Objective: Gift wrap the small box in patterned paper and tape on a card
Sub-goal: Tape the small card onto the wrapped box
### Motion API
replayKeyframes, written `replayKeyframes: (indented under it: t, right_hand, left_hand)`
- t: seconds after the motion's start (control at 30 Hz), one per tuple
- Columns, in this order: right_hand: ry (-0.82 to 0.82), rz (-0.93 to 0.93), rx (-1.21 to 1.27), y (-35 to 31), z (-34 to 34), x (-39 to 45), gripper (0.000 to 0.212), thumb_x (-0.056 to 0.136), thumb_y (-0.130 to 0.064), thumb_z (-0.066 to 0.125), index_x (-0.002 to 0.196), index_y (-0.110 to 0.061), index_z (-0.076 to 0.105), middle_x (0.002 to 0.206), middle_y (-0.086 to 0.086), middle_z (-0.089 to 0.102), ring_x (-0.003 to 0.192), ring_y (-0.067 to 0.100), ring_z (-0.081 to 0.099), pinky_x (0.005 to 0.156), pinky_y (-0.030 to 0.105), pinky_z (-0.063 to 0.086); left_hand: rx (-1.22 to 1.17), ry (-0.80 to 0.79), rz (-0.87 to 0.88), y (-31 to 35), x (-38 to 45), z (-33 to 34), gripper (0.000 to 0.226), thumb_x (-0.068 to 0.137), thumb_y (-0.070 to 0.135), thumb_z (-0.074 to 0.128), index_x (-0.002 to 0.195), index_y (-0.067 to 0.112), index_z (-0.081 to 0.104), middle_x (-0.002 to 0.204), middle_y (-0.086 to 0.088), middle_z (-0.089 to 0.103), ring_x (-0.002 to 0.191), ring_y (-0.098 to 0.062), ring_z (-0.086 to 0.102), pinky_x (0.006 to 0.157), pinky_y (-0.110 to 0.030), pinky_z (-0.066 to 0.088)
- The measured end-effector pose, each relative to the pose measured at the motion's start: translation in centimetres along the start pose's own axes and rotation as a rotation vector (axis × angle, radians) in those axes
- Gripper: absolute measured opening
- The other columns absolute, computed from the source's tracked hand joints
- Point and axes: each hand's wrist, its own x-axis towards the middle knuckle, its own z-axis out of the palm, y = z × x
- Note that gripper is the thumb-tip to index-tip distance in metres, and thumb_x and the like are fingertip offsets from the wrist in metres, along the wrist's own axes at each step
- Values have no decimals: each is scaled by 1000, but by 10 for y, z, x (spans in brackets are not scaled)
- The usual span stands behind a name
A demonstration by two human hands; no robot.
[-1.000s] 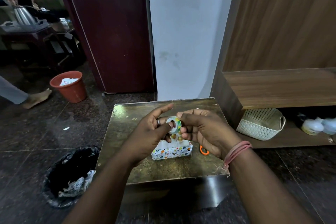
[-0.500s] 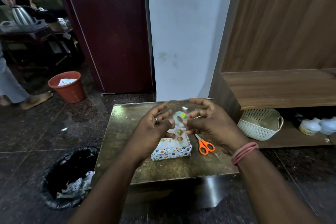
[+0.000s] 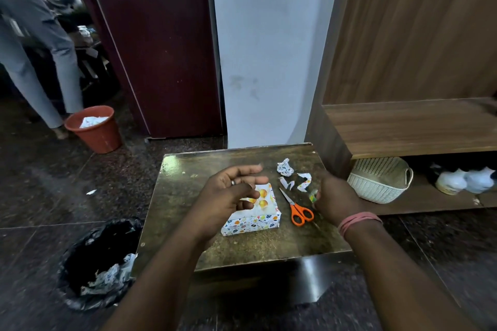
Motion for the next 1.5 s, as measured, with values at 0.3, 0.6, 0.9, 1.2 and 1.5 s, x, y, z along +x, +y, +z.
replayKeyframes:
  t: [0.3,0.6,0.9,1.2,1.5]
  right_hand:
    - [21,-93,534,-41,-15,-7,8,92,-18,71,100,-17,73,86,3,73,76,15,68,70,27,51]
    - [-323,-39,1265,-75,-3,-26,9,95,2,62,92,1,71,73,13,72,64,18,65,60,29,54]
    - [-250,-52,1246,-73,-5,-21,5,87,5,71,86,1,74,74,19,67,65,24,61,55,28,52]
    - [-354,-340,422,-67,-5,-24,8,92,-11,70,84,-14,73,68,-9,68,59,1,59,57,16,47]
    - [-322,-472,45,-79,10,-27,22,89,-5,60,77,-23,66,78,-11,66,69,1,57,59,22,42]
  left_hand:
    - [-88,-14,-24,0,2,-1,36,98,-6,51,126,9,68,115,-14,76,70,-11,54,64,-26,42]
    - [-120,-39,-30,-2,1,1,35,95,-10,49,122,3,66,108,-17,75,66,-12,50,63,-28,36]
    - [60,29,-9,1,4,-10,35,95,-5,52,111,13,77,102,-7,77,66,-9,49,60,-24,39]
    - [897,177,252,-11,7,-35,25,82,14,84,97,34,82,92,24,64,90,5,58,79,-15,42]
    - [1111,32,254,-19,3,-28,19,85,16,82,98,30,83,104,9,70,94,-8,63,75,-9,38]
